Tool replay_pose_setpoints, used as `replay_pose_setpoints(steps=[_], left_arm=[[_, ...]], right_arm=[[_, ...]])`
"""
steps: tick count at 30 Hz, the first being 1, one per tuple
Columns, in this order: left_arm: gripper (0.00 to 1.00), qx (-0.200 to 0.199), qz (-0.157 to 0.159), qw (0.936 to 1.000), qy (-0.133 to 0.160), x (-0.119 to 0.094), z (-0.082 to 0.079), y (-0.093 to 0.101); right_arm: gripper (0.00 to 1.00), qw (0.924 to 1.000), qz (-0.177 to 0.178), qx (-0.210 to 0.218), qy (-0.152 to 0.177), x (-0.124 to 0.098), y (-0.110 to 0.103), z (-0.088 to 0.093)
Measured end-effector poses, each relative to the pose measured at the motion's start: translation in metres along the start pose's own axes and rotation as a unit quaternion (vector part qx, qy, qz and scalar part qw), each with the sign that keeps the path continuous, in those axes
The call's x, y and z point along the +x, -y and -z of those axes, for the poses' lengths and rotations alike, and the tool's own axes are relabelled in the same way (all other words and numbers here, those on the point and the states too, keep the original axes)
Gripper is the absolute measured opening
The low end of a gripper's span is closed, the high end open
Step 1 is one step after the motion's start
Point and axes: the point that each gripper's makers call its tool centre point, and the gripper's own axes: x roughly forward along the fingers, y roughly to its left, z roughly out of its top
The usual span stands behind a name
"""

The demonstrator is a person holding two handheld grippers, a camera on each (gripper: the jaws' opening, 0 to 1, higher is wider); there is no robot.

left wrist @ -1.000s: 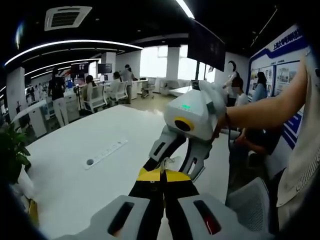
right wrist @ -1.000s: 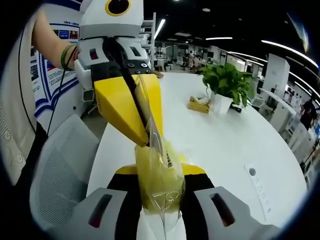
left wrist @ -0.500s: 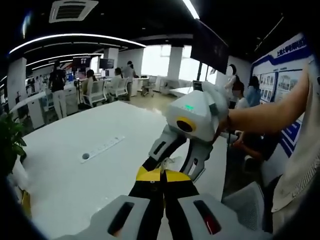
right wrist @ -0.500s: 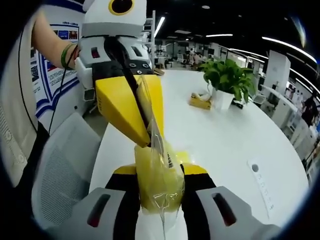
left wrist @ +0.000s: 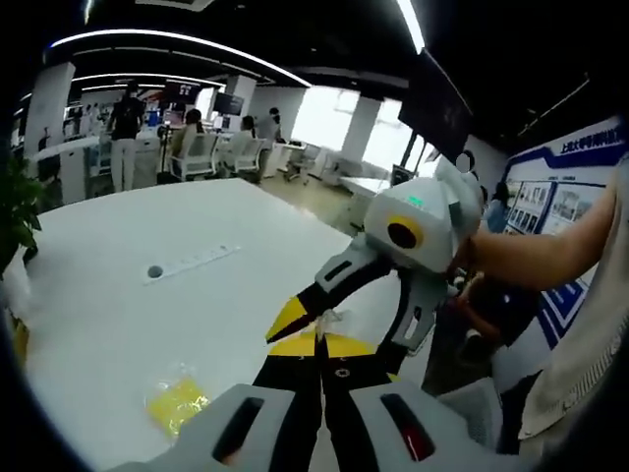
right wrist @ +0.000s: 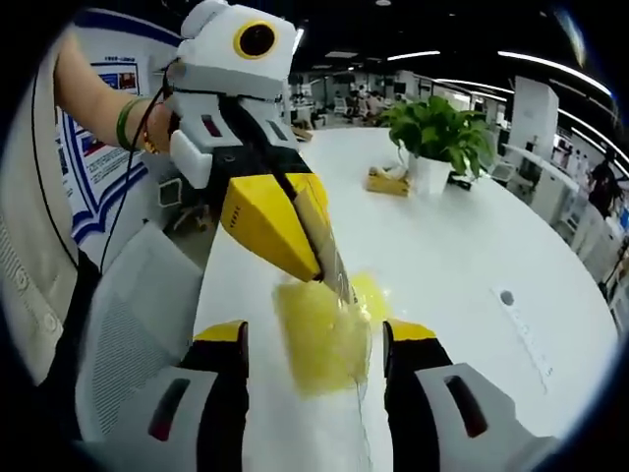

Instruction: Compare the silicone blocks by pressing each to a similar depth, holding the contact briefly, and releasing to observe deformation and rebound differences across the visible hardness samples.

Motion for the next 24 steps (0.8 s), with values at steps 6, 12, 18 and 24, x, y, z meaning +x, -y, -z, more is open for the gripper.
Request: replay_pose_setpoints(steps=[6,12,18,24], left_arm=[[0.00,-0.020,-0.003,0.9998,-0.003,0.009,0.010,-0.004],[0.00,-0.032,-0.006,0.9995,-0.003,0.025,0.018,-0.005],[0.00,-0.047,-0.002,0.9989,-0.003,0.053,0.026,-0.004],[0.00,-0.092,0.006,0.9957,0.008,0.080,0.032,-0.005]], right_arm=[[0.67,0.9963,0.048,0.053,0.049,-0.026,-0.003,0.005],[0.75,0.9776,0.166,0.090,0.093,-0.076,0.007,0.026],[0.89,0.9489,0.239,0.164,0.125,-0.114,-0.002,0.044],[0.89,0.9159,0.288,0.228,0.162,-0.143,-0.016,0.057]])
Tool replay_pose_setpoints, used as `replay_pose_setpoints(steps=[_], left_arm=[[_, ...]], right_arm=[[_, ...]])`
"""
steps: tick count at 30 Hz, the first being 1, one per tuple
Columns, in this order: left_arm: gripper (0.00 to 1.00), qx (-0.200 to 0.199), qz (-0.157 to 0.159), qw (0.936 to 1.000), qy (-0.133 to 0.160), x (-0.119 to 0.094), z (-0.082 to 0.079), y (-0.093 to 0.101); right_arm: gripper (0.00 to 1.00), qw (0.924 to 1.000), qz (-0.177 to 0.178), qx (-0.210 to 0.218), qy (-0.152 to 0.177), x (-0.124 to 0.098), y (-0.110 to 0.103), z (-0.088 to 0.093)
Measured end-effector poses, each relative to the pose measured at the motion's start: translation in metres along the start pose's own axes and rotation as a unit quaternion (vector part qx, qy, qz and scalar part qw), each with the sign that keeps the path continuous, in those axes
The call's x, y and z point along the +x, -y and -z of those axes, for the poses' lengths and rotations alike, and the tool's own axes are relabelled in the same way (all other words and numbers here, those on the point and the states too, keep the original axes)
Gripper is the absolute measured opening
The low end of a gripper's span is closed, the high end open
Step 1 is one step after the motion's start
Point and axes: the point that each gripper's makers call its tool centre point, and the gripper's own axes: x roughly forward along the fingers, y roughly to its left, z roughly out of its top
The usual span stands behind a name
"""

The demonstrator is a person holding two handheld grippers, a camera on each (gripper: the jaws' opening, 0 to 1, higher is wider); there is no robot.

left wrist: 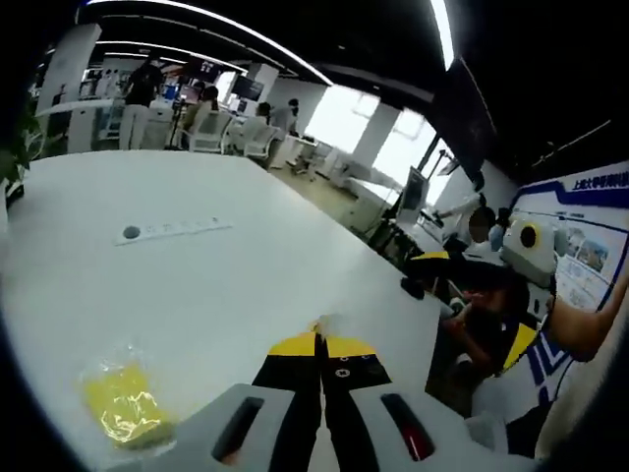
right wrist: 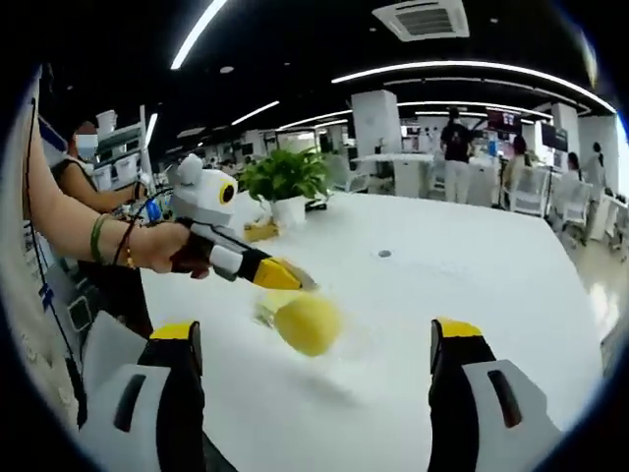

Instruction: Compare the silicone blocks by pressing each to a similar depth, holding the contact briefly, and releasing to observe deformation and rebound differences across the visible hardness samples.

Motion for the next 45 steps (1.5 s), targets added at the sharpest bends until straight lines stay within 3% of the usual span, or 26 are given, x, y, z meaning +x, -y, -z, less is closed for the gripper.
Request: replay_pose_setpoints(steps=[2,6,8,12,13,17,20,24,30,37,42,45], left_arm=[[0.00,-0.038,0.005,0.9992,0.009,0.010,0.002,-0.002],[0.00,-0.066,-0.004,0.9977,0.014,0.026,0.010,-0.012],[0.00,-0.092,-0.021,0.9953,0.023,0.033,0.012,-0.024],[0.00,-0.142,-0.049,0.9879,0.040,0.042,0.014,-0.050],[0.00,-0.131,-0.053,0.9891,0.042,0.043,0.014,-0.055],[0.00,-0.159,-0.073,0.9830,0.055,0.051,0.015,-0.073],[0.00,-0.159,-0.085,0.9821,0.055,0.056,0.016,-0.085],[0.00,-0.170,-0.103,0.9782,0.060,0.062,0.021,-0.102],[0.00,-0.167,-0.126,0.9760,0.059,0.067,0.029,-0.121],[0.00,-0.116,-0.157,0.9796,0.050,0.073,0.036,-0.140],[0.00,-0.050,-0.176,0.9827,0.027,0.078,0.043,-0.152],[0.00,-0.033,-0.183,0.9823,0.024,0.080,0.045,-0.156]], right_arm=[[0.88,0.9999,0.002,0.010,0.010,-0.005,0.000,0.002],[0.87,0.9995,0.019,0.027,-0.001,-0.011,0.007,0.015],[0.86,0.9991,0.024,0.022,-0.026,-0.013,0.007,0.026],[0.86,0.9994,0.014,0.017,-0.027,-0.014,0.001,0.029],[0.86,0.9991,0.017,0.015,-0.035,-0.015,0.004,0.034],[0.87,0.9985,0.015,0.038,-0.036,-0.015,0.007,0.038],[0.88,0.9981,0.025,0.034,-0.045,-0.016,0.015,0.042],[0.89,0.9977,0.036,0.045,-0.036,-0.020,0.026,0.040],[0.89,0.9973,0.051,0.044,-0.029,-0.021,0.039,0.039],[0.89,0.9977,0.052,0.035,0.027,-0.018,0.040,0.022],[0.88,0.9975,0.056,0.036,0.024,-0.015,0.043,0.026],[0.88,0.9972,0.059,0.040,0.024,-0.013,0.044,0.027]])
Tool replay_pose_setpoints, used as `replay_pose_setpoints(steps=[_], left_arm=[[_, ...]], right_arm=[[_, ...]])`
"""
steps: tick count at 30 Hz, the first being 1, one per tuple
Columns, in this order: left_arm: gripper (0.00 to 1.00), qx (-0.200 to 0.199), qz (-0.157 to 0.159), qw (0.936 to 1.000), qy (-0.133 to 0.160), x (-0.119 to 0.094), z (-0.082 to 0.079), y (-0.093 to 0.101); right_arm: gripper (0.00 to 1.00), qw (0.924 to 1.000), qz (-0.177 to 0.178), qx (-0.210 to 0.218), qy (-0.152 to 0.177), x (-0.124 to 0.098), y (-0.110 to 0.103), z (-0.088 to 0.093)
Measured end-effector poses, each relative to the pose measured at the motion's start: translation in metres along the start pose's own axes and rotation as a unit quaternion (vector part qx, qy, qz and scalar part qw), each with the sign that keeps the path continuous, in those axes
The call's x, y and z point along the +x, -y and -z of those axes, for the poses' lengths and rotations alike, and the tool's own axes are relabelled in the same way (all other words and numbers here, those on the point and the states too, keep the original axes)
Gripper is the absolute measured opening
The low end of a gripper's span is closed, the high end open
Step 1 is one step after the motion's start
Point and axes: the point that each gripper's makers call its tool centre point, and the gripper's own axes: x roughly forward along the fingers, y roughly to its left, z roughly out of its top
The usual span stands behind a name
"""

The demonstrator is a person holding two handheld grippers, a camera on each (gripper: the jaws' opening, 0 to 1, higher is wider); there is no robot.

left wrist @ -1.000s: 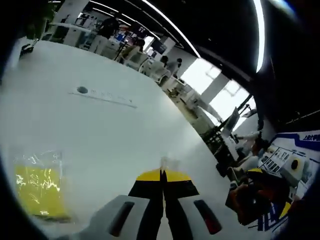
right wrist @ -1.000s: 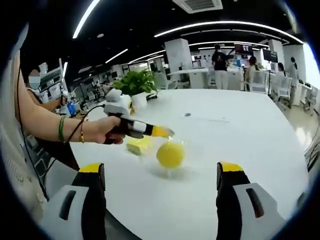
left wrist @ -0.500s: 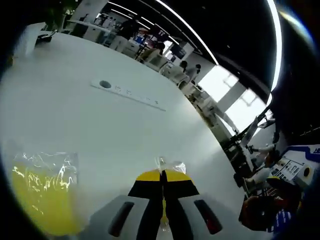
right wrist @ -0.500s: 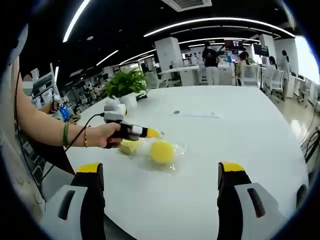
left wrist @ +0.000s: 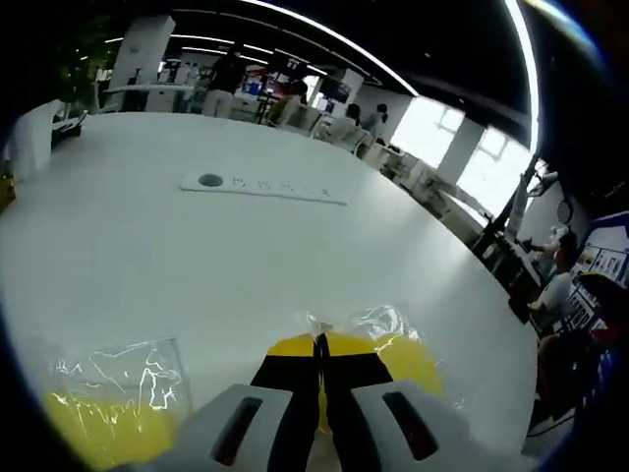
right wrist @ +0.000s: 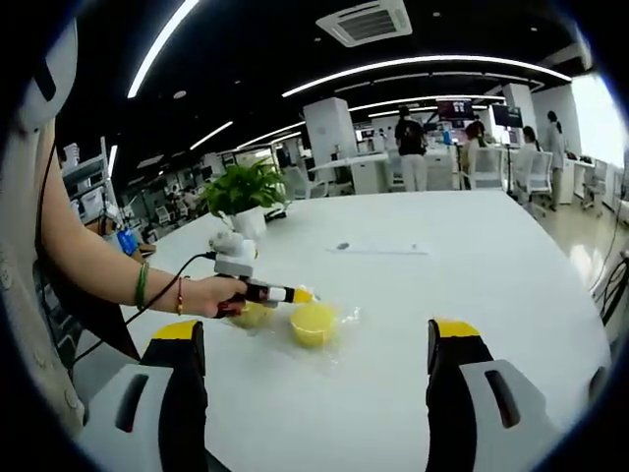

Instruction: Compare the silicone blocks by pressing each to a similar depth, holding the contact briefly, and releasing to observe deformation and rebound differences across the visible hardness samples.

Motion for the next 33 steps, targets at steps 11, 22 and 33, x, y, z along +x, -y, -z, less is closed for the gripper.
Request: replay_pose_setpoints(steps=[11,22,33], left_arm=[[0.02,-0.001,-0.020,0.9998,0.001,0.004,0.001,-0.013],[0.12,0.070,-0.044,0.9966,-0.003,-0.027,-0.009,-0.015],[0.38,0.127,-0.048,0.9904,0.025,-0.087,-0.027,0.001]], right_arm=[[0.87,1.0000,0.001,-0.001,-0.006,0.006,-0.001,0.000],[0.89,0.9999,-0.008,-0.006,-0.008,0.000,-0.017,-0.002],[0.89,0.9996,-0.022,-0.012,0.009,-0.013,-0.046,-0.004]])
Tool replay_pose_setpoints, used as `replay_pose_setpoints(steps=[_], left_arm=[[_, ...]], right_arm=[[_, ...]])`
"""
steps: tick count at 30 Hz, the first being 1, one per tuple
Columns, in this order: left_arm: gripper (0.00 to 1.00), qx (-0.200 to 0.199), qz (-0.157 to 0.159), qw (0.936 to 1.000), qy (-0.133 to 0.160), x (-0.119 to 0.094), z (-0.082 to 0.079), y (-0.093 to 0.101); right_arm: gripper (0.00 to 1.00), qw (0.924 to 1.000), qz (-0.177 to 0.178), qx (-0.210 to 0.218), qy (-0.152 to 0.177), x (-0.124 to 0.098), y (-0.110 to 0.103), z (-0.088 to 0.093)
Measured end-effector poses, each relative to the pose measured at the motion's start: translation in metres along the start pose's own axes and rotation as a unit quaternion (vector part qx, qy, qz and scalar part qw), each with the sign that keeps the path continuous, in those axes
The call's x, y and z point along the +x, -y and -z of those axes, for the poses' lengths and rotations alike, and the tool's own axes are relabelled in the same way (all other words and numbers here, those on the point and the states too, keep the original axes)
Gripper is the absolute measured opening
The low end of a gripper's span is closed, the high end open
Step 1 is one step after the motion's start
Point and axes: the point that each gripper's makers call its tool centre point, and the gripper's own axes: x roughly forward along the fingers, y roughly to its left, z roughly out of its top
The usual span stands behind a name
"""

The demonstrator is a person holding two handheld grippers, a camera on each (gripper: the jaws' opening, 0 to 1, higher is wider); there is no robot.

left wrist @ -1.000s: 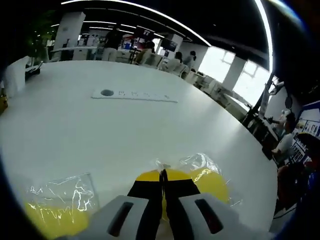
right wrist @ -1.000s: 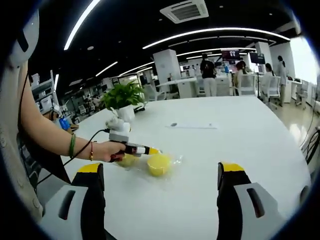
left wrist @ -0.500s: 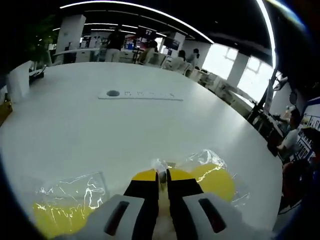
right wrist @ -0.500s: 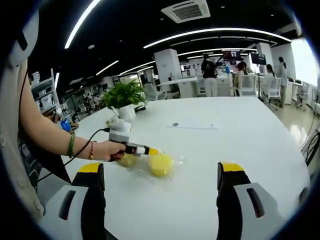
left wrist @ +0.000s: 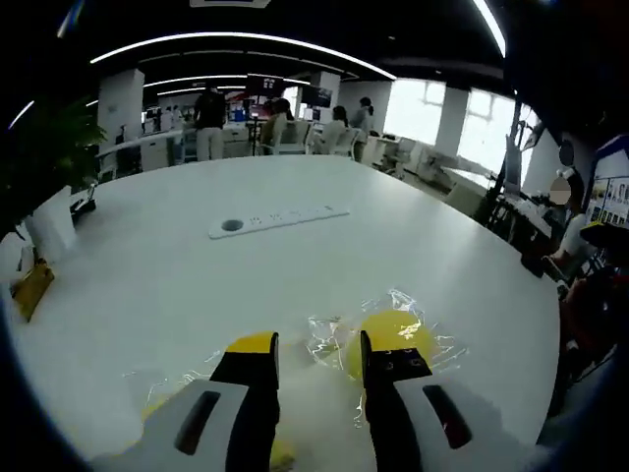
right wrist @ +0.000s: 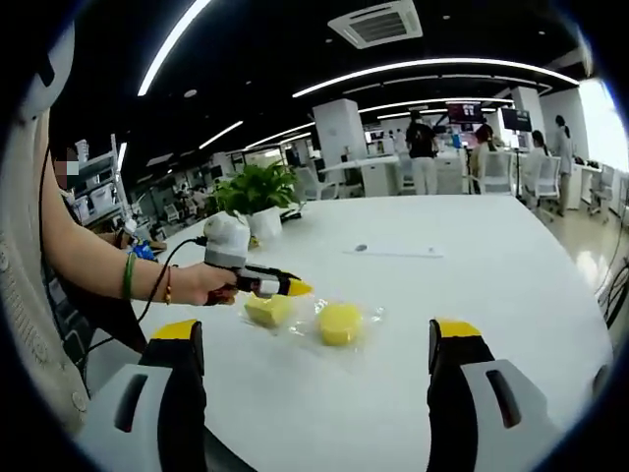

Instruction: Compare the silicone blocks by pressing each to a similar depth, holding the contact briefly, and releasing to observe deformation and rebound differences across the visible hardness samples.

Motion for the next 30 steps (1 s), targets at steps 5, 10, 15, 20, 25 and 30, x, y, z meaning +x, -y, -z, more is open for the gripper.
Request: replay_pose_setpoints(steps=[5,10,15,20,25,30], left_arm=[[0.44,-0.003,0.012,0.9997,0.022,-0.040,-0.008,0.016],[0.45,-0.018,0.017,0.9983,0.053,-0.078,-0.015,0.023],[0.48,-0.019,0.011,0.9967,0.078,-0.117,-0.021,0.024],[0.50,-0.014,0.007,0.9941,0.107,-0.155,-0.025,0.023],[0.53,-0.024,0.004,0.9914,0.129,-0.192,-0.018,0.023],[0.58,-0.039,0.001,0.9877,0.151,-0.225,-0.007,0.022]], right_arm=[[0.90,0.9999,-0.010,-0.004,0.012,-0.005,-0.017,-0.003],[0.88,0.9991,-0.018,-0.021,0.033,-0.011,-0.035,-0.012],[0.89,0.9987,-0.024,-0.023,0.040,-0.018,-0.050,-0.013],[0.90,0.9981,-0.028,-0.023,0.050,-0.026,-0.063,-0.010],[0.90,0.9978,-0.034,-0.016,0.054,-0.032,-0.075,-0.003],[0.85,0.9967,-0.044,-0.004,0.068,-0.036,-0.084,0.002]])
